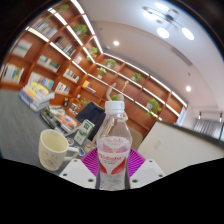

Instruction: Pour water

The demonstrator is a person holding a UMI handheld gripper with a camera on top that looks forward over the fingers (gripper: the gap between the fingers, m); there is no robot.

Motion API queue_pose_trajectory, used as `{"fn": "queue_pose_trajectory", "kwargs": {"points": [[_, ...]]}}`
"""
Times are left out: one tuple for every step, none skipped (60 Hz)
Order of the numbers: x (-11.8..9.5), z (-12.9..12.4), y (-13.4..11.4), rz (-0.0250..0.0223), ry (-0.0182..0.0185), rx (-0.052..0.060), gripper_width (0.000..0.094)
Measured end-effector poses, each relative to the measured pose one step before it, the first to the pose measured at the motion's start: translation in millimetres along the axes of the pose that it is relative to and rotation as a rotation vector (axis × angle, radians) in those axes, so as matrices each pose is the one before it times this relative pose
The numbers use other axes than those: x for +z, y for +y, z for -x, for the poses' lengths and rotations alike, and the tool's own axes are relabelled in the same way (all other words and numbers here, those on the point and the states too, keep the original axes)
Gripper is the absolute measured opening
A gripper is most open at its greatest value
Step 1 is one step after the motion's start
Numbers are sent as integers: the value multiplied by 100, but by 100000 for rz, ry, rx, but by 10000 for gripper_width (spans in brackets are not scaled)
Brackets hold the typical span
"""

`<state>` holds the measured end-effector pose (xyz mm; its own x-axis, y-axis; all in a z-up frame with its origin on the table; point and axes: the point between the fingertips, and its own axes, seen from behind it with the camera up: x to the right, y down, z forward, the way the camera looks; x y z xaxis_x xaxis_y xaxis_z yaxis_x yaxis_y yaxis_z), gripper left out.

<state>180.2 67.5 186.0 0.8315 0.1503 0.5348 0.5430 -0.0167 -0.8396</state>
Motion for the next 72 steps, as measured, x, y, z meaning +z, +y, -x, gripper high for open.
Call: {"fn": "queue_pose_trajectory", "kwargs": {"points": [[239, 1218, 369, 564, -441, 6234, 362], [301, -369, 520, 147, -1984, 5738, 361], [200, -134, 452, 345, -1739, 5431, 361], [150, 89, 421, 396, -1767, 4914, 362], [147, -8, 357, 287, -1486, 4444, 362], [137, -116, 298, -7, -962, 4294, 362], [164, 145, 361, 368, -712, 4411, 362], [136, -38, 371, 104, -906, 3309, 362], [386, 1457, 607, 336, -398, 2786, 361], [-138, -863, 196, -221, -1154, 1420, 362], [-43, -370, 104, -377, -744, 1448, 361], [78, -218, 138, -525, -388, 1310, 361], [102, -160, 199, -321, -375, 1097, 360], [50, -44, 199, -21, -554, 880, 360], [56, -19, 201, -132, -510, 870, 361], [51, 11, 185, -323, -367, 837, 361], [282, 892, 254, -183, 18, 1076, 361], [206, -337, 182, -511, -291, 270, 363], [61, -139, 116, -251, 10, 173, 364], [76, -122, 183, -192, 0, -7, 363], [63, -150, 292, -38, 44, -90, 363], [73, -132, 376, 260, 244, 18, 363], [78, -146, 537, 774, 408, 63, 370], [-69, -125, -293, -2203, 369, 151, 367], [-93, 2, -228, -1270, 180, 428, 365], [-38, -174, 312, 561, 808, 225, 366], [-47, -74, -174, -1158, 518, 430, 365], [-51, 33, 20, -280, -121, 1071, 365], [-22, -7, 49, 44, 110, 885, 366], [-4, -47, -73, -527, 252, 177, 366], [33, -25, 71, 27, 104, -123, 365], [11, 74, -23, -215, -215, -69, 365], [9, 39, 0, -43, -77, 3, 366], [1, 10, 2, 30, 87, 12, 386], [-254, -68, 3, 78, 181, 61, 397], [111, 8, -2, 173, 100, -146, 403], [50, -6, -12, 160, 216, -96, 433], [64, -10, -48, -99, 353, -75, 454], [67, -33, 16, 190, 398, -156, 477], [24, -16, 0, 201, 346, -137, 497], [1, 7, 36, 386, 290, -194, 513], [-13, 25, 73, 660, 212, -172, 529], [-46, 36, 121, 892, 185, 22, 543], [-78, -6, 205, 1275, 285, 112, 563], [-380, -176, 224, 1232, 410, 163, 592], [-144, -44, 232, 1464, 563, 113, 632], [-154, -33, 188, 1248, 433, 20, 685], [-203, -66, 118, 962, 543, 9, 740], [-254, -88, 91, 719, 644, 65, 784], [-310, -36, 34, 457, 522, 31, 811], [-277, 99, 106, 212, 509, 20, 824], [-366, -95, -71, 195, 427, -45, 829], [-465, -32, -4, 80, 667, 35, 830], [-508, -80, 9, 229, 857, 21, 830], [-546, -114, 78, 429, 1253, 67, 828], [-575, -216, 62, 462, 1377, 60, 828], [-570, -160, 62, 374, 1462, 39, 828], [-579, -172, 38, 198, 1425, -65, 829], [-584, -155, -15, 84, 1390, -257, 830], [-583, -173, 10, 54, 1384, -415, 830], [-610, -142, -24, 45, 1307, -433, 831], [-533, -216, -105, 14, 898, -371, 836], [-775, 37, -108, -272, 1091, -347, 836], [-575, 6, -110, -329, 852, -269, 838], [-618, -48, -117, -238, 868, -149, 837], [-640, -58, -117, -155, 920, 24, 836], [-658, -32, -129, -98, 854, 178, 836], [-639, -37, -146, -174, 743, 352, 835], [-687, -140, -258, -204, 586, 507, 838], [-571, 6, -187, -364, 596, 698, 837], [-543, -122, -145, -235, 409, 740, 838], [-524, 7, -137, -78, 347, 700, 836]]}}
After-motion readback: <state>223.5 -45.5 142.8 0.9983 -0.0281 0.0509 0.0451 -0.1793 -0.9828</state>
